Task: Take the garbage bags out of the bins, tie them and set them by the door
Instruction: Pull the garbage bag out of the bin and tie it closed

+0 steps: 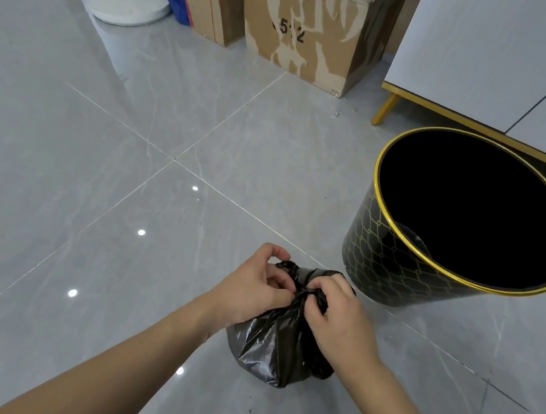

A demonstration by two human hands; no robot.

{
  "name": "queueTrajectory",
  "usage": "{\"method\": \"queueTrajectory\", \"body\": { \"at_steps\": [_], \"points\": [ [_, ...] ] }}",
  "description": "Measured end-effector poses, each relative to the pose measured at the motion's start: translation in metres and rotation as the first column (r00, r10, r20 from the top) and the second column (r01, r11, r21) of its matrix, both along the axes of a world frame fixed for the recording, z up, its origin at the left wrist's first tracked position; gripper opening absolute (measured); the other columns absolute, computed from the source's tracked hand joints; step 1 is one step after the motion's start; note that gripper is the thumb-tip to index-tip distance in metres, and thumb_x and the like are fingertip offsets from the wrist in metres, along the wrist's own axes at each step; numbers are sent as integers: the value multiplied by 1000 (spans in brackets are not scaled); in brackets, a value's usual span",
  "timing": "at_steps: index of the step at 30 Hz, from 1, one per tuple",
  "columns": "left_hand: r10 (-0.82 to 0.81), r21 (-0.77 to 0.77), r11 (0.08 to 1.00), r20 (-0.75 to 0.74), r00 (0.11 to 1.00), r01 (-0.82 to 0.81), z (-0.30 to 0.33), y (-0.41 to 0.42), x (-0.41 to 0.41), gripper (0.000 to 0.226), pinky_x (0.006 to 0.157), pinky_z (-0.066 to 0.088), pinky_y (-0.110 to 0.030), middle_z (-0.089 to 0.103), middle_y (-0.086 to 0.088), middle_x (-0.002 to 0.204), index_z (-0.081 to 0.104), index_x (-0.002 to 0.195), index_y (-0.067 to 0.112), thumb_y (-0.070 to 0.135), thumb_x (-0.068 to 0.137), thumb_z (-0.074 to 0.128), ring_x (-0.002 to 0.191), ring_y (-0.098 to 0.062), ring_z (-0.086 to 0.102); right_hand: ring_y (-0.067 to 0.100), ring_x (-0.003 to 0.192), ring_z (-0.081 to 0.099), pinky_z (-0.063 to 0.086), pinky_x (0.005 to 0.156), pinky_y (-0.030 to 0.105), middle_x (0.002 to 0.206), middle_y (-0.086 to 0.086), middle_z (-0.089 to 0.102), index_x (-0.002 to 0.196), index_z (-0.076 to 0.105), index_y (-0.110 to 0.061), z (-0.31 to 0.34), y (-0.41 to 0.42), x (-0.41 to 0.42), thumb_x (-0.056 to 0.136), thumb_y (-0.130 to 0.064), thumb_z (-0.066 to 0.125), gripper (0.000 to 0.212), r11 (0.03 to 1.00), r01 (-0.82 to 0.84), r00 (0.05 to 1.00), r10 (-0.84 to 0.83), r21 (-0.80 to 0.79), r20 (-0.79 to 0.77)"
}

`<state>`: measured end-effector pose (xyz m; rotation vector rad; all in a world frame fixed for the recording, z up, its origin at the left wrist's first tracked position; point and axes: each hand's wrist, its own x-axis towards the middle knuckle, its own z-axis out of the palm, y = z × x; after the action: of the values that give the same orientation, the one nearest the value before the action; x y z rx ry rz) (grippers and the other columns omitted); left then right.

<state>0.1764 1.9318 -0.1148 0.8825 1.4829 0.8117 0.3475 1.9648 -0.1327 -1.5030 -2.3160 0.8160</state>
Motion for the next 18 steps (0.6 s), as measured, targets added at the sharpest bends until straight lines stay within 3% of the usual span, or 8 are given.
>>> {"method": "queueTrajectory", "body": {
  "at_steps": [4, 6, 7, 9, 11, 14, 16, 18],
  "points": [
    [-48, 8, 999, -103, 994, 49, -2, 0, 4, 53, 78, 52, -33, 72, 5, 85, 42, 117, 29, 10, 74, 67, 71, -12, 62, 5, 83, 55, 49, 71, 32, 99, -15, 52, 94, 60, -29, 2, 4, 0, 87, -29, 55, 9, 996, -7, 1000, 5, -92, -26],
    [-103, 51, 991, -336, 936, 127, -2, -1, 6, 51, 91, 47, -35, 71, 10, 83, 42, 118, 32, 16, 74, 62, 78, -8, 63, 4, 83, 56, 49, 74, 29, 96, -14, 52, 86, 61, -31, 4, 7, -1, 84, -26, 59, 6, 980, -6, 998, -8, -200, -70],
    [-119, 93, 978, -485, 866, 187, -2, -2, 7, 51, 97, 39, -34, 70, 13, 84, 43, 120, 32, 17, 75, 60, 84, -6, 60, 5, 83, 57, 48, 76, 27, 94, -13, 53, 80, 62, -32, 5, 8, -1, 84, -23, 61, 9, 956, 2, 994, -35, -294, -106],
    [-105, 175, 928, -724, 682, 328, 0, -3, 8, 48, 101, 26, -32, 66, 17, 88, 47, 124, 33, 19, 79, 56, 94, -7, 52, 11, 78, 58, 45, 75, 28, 86, -9, 59, 69, 64, -28, 9, 12, -1, 83, -16, 65, 18, 831, -6, 965, -140, -557, -221],
    [-93, 196, 874, -830, 550, 445, 1, -4, 8, 39, 98, 23, -34, 65, 17, 88, 56, 119, 36, 21, 83, 52, 93, -10, 45, 15, 69, 55, 40, 62, 28, 77, 3, 59, 70, 65, -24, 19, 15, 2, 80, -15, 66, 13, 611, -82, 918, -261, -787, -299],
    [-66, 219, 834, -872, 486, 506, -6, -7, 8, 26, 92, 25, -38, 63, 16, 88, 68, 103, 36, 27, 87, 49, 88, -12, 42, 7, 49, 53, 35, 41, 18, 63, 1, 56, 72, 61, -18, 35, 17, 8, 84, -7, 60, 16, 417, -147, 868, -380, -897, -319],
    [-71, 214, 847, -861, 503, 486, -8, -7, 9, 26, 90, 24, -36, 60, 14, 91, 69, 103, 36, 30, 90, 47, 89, -13, 43, 8, 50, 56, 40, 42, 17, 63, 2, 58, 72, 61, -15, 35, 18, 8, 89, -1, 56, 23, 422, -132, 853, -412, -897, -320],
    [-83, 195, 864, -854, 513, 465, -11, -7, 8, 26, 91, 23, -35, 57, 14, 95, 67, 106, 36, 30, 92, 46, 93, -13, 44, 16, 67, 59, 47, 59, 24, 73, 6, 61, 75, 65, -14, 26, 17, 6, 87, -3, 62, 17, 577, -55, 892, -338, -815, -300]
  ]
}}
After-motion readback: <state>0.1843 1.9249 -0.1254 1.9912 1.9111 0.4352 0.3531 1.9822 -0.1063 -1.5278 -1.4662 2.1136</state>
